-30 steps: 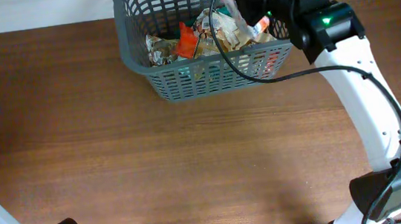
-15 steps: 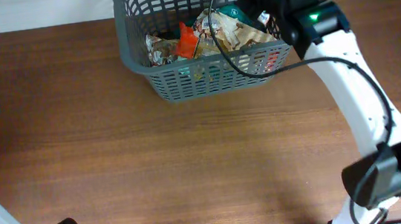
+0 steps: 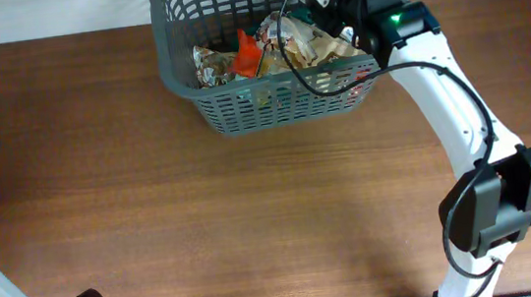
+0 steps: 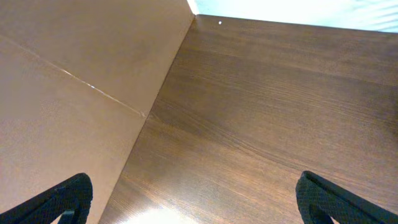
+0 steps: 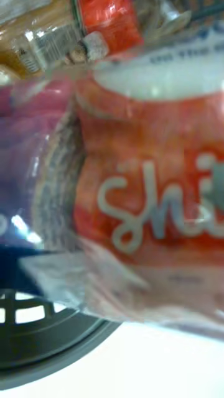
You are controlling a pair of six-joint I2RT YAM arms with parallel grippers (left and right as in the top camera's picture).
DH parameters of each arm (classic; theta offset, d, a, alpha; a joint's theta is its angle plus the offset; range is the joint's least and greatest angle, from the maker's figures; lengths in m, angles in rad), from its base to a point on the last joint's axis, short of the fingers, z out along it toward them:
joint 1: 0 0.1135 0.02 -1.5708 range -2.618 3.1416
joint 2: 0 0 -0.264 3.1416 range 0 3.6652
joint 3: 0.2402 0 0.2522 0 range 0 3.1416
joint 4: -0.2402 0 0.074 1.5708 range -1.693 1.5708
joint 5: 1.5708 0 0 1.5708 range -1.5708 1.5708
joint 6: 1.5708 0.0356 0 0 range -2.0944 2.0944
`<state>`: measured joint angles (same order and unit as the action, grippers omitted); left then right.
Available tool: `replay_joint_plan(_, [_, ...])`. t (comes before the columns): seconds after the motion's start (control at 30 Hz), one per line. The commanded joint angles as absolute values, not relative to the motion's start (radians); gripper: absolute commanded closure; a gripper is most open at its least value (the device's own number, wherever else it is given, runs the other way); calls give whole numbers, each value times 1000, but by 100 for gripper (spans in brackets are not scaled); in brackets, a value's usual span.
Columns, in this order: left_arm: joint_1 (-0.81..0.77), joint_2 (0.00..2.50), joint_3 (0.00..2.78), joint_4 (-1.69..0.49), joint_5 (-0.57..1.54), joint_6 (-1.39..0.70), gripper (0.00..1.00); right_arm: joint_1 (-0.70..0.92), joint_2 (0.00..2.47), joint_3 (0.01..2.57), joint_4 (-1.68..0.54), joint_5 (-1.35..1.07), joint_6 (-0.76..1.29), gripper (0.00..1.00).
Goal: Pack container
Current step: 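Lower the tissue pack into the basket and open the right gripper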
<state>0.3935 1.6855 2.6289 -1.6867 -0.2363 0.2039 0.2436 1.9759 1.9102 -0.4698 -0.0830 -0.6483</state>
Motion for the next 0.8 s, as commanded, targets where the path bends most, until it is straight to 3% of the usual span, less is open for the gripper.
replay_joint_plan(0.0, [398, 1676, 2634, -1687, -233, 191, 1, 249, 1967, 1929, -467, -20, -628, 43])
replay_joint_plan(0.07, [398, 1676, 2634, -1687, -233, 191, 1, 254, 1954, 1952, -473, 15, -582, 34])
replay_joint_plan(0.1, [398, 1676, 2634, -1687, -233, 191, 1, 255, 1942, 1973, -485, 19, -562, 12])
replay_joint_plan(0.13, [398, 1676, 2634, -1687, -233, 191, 1, 256, 1927, 2005, -500, 19, -530, 1])
replay_joint_plan(0.53, [398, 1676, 2634, -1687, -233, 191, 1, 255, 1889, 2398, -784, 12, -274, 1])
replay_joint_plan(0.77, [398, 1676, 2634, -1687, -233, 191, 1, 192, 1793, 2428, -884, 89, -271, 1])
